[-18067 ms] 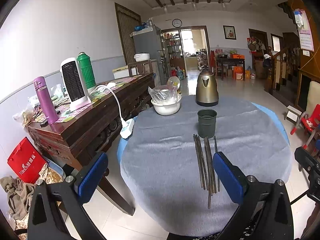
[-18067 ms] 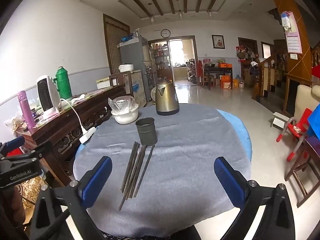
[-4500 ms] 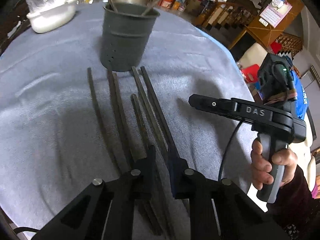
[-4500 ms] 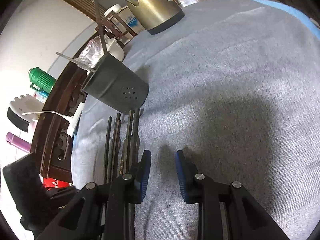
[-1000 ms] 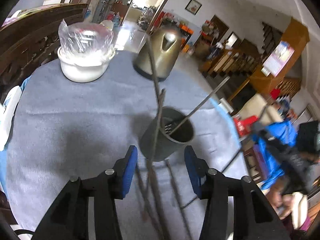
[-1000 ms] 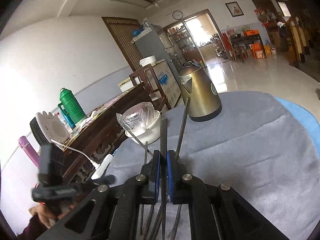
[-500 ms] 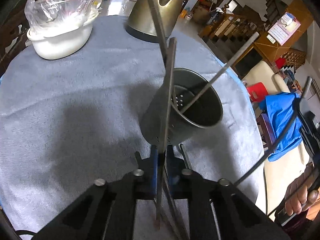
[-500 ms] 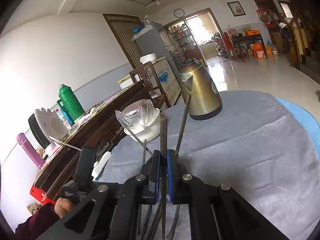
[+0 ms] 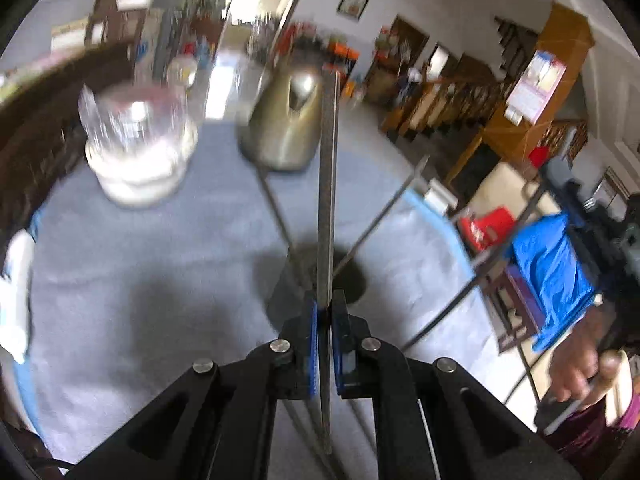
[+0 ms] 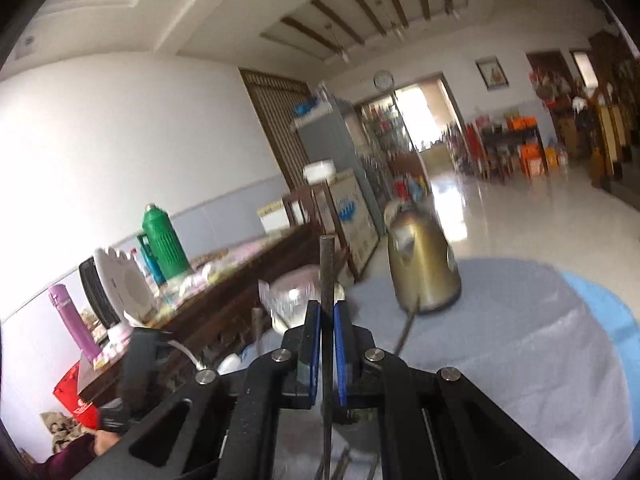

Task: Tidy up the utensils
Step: 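Lower the utensil into the grey cup and open the right gripper, then move the open right gripper back toward the dark sticks on the cloth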

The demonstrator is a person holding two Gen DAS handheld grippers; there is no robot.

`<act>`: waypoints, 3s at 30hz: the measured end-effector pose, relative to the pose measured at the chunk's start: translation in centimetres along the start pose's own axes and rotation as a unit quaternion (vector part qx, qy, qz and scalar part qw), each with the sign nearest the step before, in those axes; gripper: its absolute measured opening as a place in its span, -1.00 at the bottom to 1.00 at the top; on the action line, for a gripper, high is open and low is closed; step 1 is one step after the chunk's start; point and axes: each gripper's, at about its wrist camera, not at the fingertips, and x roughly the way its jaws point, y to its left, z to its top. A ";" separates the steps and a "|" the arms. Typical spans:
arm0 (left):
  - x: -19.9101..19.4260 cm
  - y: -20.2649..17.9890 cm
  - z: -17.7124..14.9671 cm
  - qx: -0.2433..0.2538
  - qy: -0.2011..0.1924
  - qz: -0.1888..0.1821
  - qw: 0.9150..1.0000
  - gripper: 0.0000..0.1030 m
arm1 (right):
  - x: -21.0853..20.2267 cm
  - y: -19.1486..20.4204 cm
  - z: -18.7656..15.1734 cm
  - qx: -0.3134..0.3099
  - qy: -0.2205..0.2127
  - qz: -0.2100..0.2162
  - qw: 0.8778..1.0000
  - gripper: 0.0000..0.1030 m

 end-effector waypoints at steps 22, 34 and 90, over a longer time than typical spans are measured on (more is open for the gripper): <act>6.4 -2.6 3.3 0.003 -0.167 0.134 0.977 -0.87 | 8.0 -0.4 -1.8 -0.018 0.030 -0.056 0.998 -0.83; 1.3 -1.1 -0.3 -0.018 -0.143 0.127 0.981 -0.34 | 3.2 -5.5 -1.9 0.124 0.020 -0.010 0.992 0.29; 2.0 -9.4 -15.8 0.053 0.097 0.293 0.950 0.18 | -5.9 -10.7 -15.9 0.176 0.208 -0.019 0.962 -0.07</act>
